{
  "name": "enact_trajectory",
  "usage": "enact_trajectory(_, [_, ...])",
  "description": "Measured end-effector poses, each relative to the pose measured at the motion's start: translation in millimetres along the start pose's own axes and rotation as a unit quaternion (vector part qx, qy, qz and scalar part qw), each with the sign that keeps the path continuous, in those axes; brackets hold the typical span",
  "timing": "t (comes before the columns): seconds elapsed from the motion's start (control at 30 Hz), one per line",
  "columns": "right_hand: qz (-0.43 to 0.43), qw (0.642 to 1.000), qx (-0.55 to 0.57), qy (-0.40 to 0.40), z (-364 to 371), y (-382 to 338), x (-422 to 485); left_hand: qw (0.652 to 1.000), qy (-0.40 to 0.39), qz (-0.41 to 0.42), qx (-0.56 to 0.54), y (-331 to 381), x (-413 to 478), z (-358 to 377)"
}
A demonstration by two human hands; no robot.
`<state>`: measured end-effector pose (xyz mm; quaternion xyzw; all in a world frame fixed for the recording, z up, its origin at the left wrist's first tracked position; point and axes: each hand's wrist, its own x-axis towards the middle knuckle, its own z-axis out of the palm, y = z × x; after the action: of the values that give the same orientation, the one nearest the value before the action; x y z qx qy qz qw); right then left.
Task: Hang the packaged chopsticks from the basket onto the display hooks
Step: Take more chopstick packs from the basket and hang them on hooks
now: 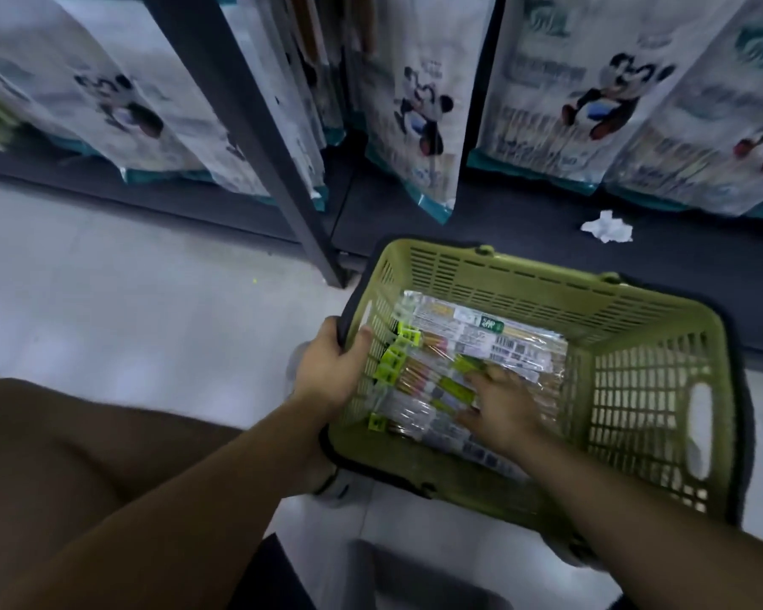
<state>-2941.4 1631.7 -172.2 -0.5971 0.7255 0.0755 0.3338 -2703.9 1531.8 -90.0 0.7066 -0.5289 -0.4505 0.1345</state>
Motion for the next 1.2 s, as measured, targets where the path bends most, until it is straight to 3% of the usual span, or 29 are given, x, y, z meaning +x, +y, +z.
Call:
enact_trajectory(0.1, [0.005,1.000,-0.011,0.011,5,-2,4,1.000,0.004,0.006,-0.006,0,2,1])
enact_trajectory(0.27, [0.002,0.998,0.064,0.023,9,-5,3,1.000,-0.008,0.010,-0.015,4,0,-1])
enact_trajectory(0.47, [0.001,0.999,0.040,0.007,-2,-2,1,1.000,-0.018,0.012,-0.020,5,0,-1])
enact_trajectory(0.6, [0.019,0.986,0.164,0.023,-26,-2,-2,0.997,-0.068,0.004,0.026,11,3,-9])
enact_trajectory(0.63, [0.017,0.978,0.204,0.032,-36,-5,-4,0.996,-0.049,0.026,0.071,12,2,-11])
enact_trajectory(0.7, [0.001,0.961,0.270,0.065,-53,-17,-9,0.974,0.073,0.123,0.178,19,-1,-10])
enact_trajectory(0.77, [-0.027,0.926,0.370,0.076,-73,-38,-17,0.949,0.143,0.205,0.193,36,-8,-6])
enact_trajectory(0.8, [-0.039,0.900,0.432,0.051,-82,-51,-21,0.957,0.111,0.213,0.162,45,-10,-5])
enact_trajectory(0.87, [-0.065,0.867,0.493,-0.020,-94,-73,-27,0.986,-0.039,0.158,0.023,62,-14,-4])
enact_trajectory(0.93, [-0.094,0.872,0.478,-0.048,-96,-87,-30,0.970,-0.157,0.084,-0.167,71,-19,-3])
enact_trajectory(1.03, [-0.101,0.854,0.504,-0.084,-92,-93,-30,0.946,-0.153,0.049,-0.280,71,-17,-3])
enact_trajectory(1.13, [-0.040,0.803,0.580,-0.133,-80,-78,-23,0.920,-0.137,0.015,-0.367,67,-11,-14])
enact_trajectory(1.17, [-0.009,0.814,0.569,-0.120,-72,-69,-20,0.916,-0.125,0.008,-0.382,66,-8,-19])
enact_trajectory(1.2, [0.015,0.857,0.507,-0.087,-63,-59,-19,0.915,-0.112,0.004,-0.388,64,-5,-24])
